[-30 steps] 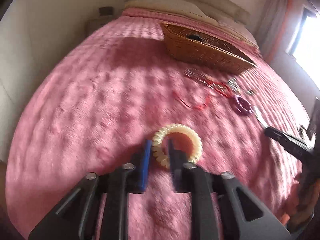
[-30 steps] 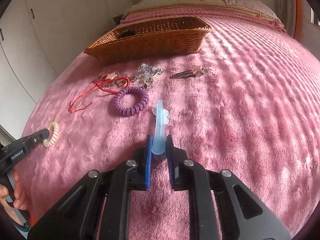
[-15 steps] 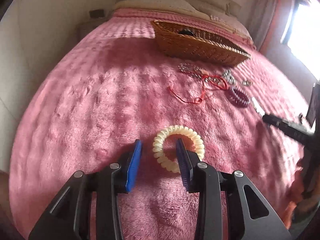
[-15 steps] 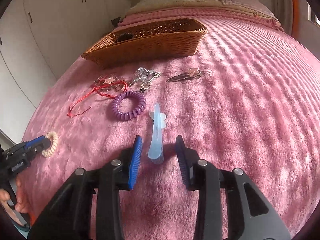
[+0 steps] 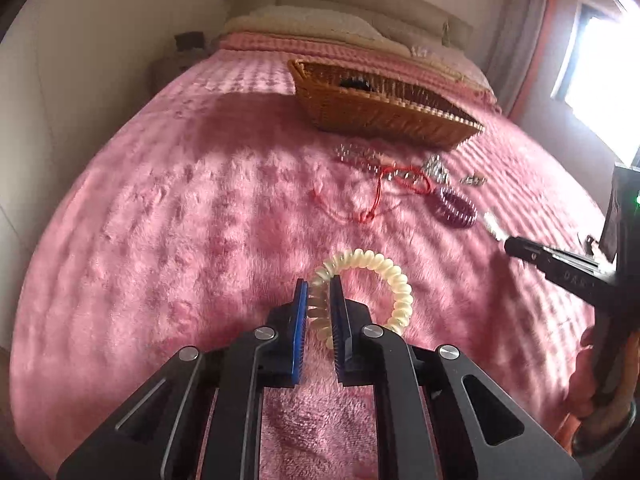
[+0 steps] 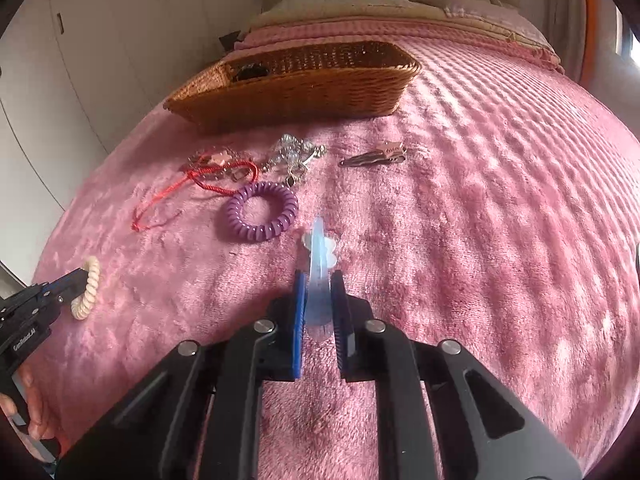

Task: Organize jewelry
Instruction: 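Carry the cream bracelet and blue clip into the basket and release both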

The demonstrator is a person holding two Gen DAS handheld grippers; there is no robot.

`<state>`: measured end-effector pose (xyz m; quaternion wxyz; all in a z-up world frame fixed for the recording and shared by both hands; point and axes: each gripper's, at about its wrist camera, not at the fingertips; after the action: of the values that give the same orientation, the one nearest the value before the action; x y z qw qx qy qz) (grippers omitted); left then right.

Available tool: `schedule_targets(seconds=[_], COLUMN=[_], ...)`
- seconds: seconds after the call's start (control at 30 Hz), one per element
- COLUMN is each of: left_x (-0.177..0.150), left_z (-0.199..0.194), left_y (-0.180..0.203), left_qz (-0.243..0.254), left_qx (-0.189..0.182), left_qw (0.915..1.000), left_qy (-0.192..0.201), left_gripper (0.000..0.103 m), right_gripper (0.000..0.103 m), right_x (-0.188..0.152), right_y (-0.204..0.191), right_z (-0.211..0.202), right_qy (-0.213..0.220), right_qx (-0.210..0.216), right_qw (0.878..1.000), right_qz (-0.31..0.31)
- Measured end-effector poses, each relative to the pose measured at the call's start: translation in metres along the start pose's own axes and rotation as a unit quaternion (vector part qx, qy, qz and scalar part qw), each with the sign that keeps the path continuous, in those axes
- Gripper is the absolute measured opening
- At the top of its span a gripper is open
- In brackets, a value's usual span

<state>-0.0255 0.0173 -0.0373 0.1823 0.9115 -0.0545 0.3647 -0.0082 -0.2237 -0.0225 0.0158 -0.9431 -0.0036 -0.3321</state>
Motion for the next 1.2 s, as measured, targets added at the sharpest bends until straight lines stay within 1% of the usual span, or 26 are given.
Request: schedule_targets(seconds=[0.1,0.27,0.43,0.47,0.6,0.73,0.8,0.9,0.97,1.07,1.2], left_x=[0.009,0.034,0.08,0.088,0.139,0.178,0.195,0.216,0.222,0.223,0.221], left_z=[-0.006,-0.009,-0.002,0.0,0.022,0.053,0.075,0.114,0.135,0.155,0.175], left_y=[0.004,0.015,0.027,0.029,0.038,0.042,0.041,0.039,0.035,0.032,0.025], left_qz=[0.0,0.015,0.037,0.04,0.051,0.048,0.043,0.034,0.031,0.03,0.025], left_qx=[-0.01,-0.013,-0.015,-0.015,-0.018,-0.019,-0.019,-0.017,-0.014,-0.006,-0.002], left_qw=[0.9999,0.9992,0.9973,0.9969,0.9951,0.9947,0.9952,0.9967,0.9975,0.9982,0.999], left_qy=[0.012,0.034,0.062,0.066,0.083,0.088,0.086,0.072,0.063,0.051,0.037], left_gripper=[0.009,0.009,0.009,0.009,0.009,0.009,0.009,0.009,0.009,0.009,0.009], right_gripper=[0.011,0.011,0.011,0.011,0.011,0.011,0.011,0.011,0.011,0.011,0.011], right_x=[0.004,0.023,0.059,0.068,0.11,0.159,0.183,0.209,0.22,0.233,0.235], right_y=[0.002,0.005,0.009,0.009,0.008,0.009,0.01,0.014,0.015,0.016,0.015], right_z=[-0.011,-0.039,-0.06,-0.062,-0.055,-0.027,-0.003,0.036,0.057,0.086,0.112], right_qy=[0.011,0.05,0.092,0.097,0.117,0.123,0.122,0.107,0.1,0.094,0.078], right_qx=[0.009,0.028,0.048,0.049,0.049,0.053,0.045,0.054,0.055,0.054,0.054], right_qw=[1.0,0.998,0.994,0.993,0.991,0.99,0.99,0.99,0.99,0.99,0.992], right_qz=[0.006,0.024,0.037,0.036,0.038,0.05,0.056,0.071,0.078,0.086,0.087])
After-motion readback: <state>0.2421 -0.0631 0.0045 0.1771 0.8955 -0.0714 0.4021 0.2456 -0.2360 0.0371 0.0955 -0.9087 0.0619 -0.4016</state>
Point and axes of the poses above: each gripper's, at about its wrist camera, not at the fingertips, and z roughly the way its jaws point, y to its right, x to its top, and after that the axes turned 9 degrees about -x, right-handed
